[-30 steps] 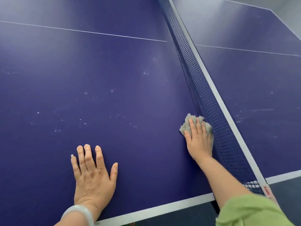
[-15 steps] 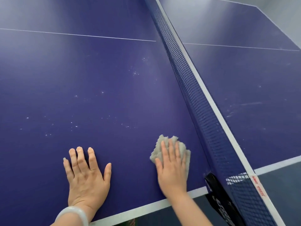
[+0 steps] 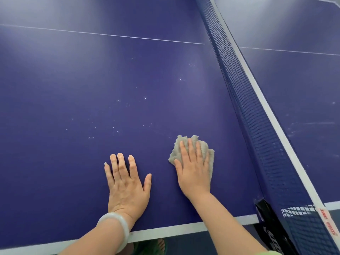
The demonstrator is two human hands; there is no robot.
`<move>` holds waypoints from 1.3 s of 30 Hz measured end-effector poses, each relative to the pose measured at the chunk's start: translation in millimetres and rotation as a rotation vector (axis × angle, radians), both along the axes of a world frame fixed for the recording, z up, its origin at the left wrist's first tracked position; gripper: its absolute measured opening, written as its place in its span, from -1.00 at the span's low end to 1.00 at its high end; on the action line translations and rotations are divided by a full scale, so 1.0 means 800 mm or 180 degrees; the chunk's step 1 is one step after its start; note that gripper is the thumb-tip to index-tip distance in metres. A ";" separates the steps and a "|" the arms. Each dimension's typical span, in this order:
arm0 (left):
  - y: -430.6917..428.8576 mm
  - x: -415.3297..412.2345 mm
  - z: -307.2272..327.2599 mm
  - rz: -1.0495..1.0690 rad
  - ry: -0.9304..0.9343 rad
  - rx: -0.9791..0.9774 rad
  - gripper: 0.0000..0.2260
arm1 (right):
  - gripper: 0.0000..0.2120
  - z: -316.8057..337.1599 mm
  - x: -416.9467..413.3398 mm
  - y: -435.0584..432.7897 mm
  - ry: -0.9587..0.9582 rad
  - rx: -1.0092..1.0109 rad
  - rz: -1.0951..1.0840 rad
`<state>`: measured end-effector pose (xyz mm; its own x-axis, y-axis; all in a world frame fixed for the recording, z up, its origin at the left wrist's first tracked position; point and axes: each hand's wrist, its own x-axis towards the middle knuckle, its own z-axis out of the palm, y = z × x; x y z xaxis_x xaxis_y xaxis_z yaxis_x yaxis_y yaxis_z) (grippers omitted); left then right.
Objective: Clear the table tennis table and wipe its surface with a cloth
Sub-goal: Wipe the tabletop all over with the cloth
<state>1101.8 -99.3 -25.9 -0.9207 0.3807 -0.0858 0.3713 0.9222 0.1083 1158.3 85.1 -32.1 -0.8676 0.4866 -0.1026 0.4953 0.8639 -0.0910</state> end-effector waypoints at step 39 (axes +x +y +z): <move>-0.012 -0.007 0.011 -0.0057 -0.0174 0.0155 -0.35 | -0.42 0.007 -0.148 -0.053 0.0009 -0.0196 0.0486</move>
<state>1096.6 -108.9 -17.0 -0.9081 0.4022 -0.1168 0.3801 0.9085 0.1736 1040.0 43.0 -26.6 -0.9313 0.3418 -0.1257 0.3583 0.9219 -0.1473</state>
